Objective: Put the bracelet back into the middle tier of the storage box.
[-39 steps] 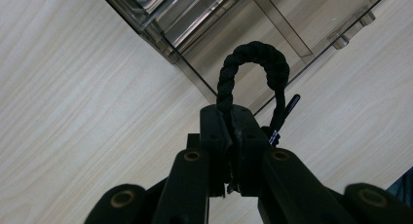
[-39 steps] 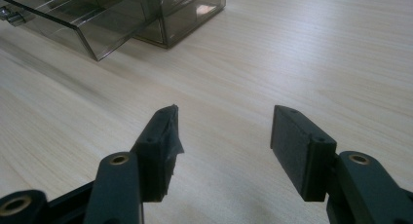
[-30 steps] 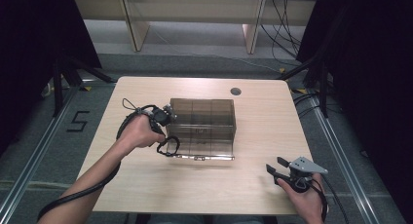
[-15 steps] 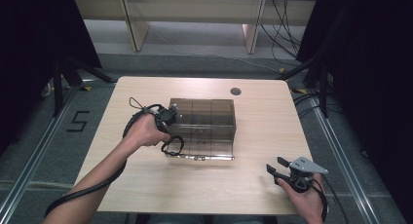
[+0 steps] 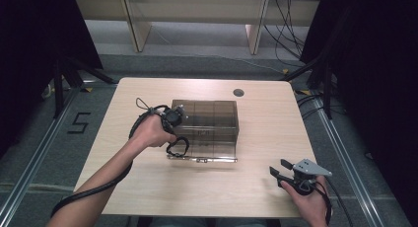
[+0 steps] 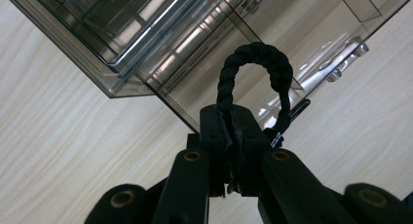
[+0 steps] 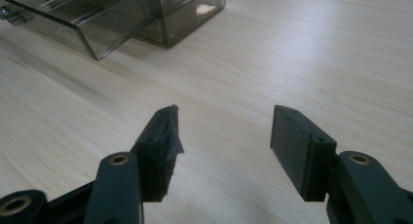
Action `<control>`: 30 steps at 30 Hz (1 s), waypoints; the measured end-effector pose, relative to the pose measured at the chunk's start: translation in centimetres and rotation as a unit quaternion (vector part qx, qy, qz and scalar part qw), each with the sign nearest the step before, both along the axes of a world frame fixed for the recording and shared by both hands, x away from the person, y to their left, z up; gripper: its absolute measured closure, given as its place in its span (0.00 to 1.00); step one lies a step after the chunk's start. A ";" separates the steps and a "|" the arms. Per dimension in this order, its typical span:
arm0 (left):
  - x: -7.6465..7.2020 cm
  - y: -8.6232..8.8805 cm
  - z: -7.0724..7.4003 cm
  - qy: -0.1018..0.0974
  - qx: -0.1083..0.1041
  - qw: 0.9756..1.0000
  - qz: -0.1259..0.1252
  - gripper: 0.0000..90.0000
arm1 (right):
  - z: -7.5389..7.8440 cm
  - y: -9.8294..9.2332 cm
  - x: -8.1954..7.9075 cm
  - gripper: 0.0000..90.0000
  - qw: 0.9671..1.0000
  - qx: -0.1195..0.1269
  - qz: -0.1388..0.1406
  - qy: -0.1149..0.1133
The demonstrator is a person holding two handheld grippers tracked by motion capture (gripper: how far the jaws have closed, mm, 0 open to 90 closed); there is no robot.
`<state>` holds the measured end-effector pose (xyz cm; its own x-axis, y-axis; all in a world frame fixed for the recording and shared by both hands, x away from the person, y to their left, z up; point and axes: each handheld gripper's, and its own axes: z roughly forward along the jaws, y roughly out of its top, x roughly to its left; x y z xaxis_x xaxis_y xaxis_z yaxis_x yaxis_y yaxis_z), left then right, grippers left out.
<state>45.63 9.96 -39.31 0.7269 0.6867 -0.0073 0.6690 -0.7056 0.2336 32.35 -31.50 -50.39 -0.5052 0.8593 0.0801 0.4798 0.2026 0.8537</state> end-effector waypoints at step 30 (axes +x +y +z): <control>0.5 -0.7 -0.2 -0.010 -0.003 1.000 -0.002 0.94 | -0.2 -0.2 0.3 0.50 1.000 -0.008 0.009 -0.014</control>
